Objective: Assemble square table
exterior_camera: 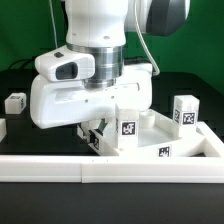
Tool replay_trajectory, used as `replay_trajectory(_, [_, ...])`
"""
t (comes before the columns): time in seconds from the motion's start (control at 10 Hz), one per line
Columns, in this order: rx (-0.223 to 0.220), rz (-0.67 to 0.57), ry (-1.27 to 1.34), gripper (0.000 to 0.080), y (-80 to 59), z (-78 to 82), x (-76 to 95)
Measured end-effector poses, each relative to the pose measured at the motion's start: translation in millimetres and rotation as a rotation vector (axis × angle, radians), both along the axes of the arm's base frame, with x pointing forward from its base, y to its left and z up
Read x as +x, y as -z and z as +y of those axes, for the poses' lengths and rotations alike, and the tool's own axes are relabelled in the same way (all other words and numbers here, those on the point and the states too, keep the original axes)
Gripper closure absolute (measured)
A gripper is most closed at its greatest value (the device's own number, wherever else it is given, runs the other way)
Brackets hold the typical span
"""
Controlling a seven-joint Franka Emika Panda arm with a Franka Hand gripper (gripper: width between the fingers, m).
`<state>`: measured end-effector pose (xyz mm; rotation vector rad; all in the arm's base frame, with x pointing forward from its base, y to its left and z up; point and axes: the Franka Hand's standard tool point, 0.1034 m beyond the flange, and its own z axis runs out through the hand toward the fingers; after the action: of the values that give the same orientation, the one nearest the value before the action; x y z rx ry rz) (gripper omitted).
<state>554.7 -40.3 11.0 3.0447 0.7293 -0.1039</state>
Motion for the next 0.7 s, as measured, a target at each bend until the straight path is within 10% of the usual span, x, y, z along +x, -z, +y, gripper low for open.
replay_trajectory(0.7, [-0.048, -0.020, -0.705, 0.0741, -2.1, -4.4, 25.1])
